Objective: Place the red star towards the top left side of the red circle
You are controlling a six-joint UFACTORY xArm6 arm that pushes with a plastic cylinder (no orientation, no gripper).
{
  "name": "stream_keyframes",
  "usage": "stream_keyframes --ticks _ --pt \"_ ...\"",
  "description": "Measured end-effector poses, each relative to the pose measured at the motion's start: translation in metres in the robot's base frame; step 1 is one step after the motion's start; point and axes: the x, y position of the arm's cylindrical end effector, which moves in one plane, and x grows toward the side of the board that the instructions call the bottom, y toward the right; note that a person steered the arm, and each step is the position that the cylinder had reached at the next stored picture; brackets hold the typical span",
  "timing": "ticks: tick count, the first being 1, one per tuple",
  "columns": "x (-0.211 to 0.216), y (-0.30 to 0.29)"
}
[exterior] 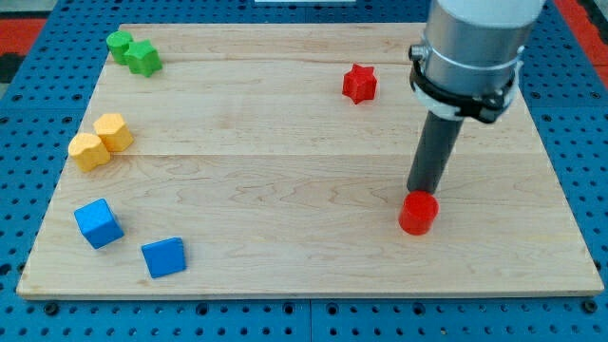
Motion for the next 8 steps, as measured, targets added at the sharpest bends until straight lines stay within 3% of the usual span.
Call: stream_keyframes --ticks 1,2,3,4,5,6,7,8 --pt "-0.017 -0.026" --pt "0.025 -0.028" --pt "0.031 0.029" --pt "-0.032 0.014" --pt "-0.112 0.057" --pt "-0.179 0.041" --pt "-0.214 -0.048" --pt "-0.188 -0.080"
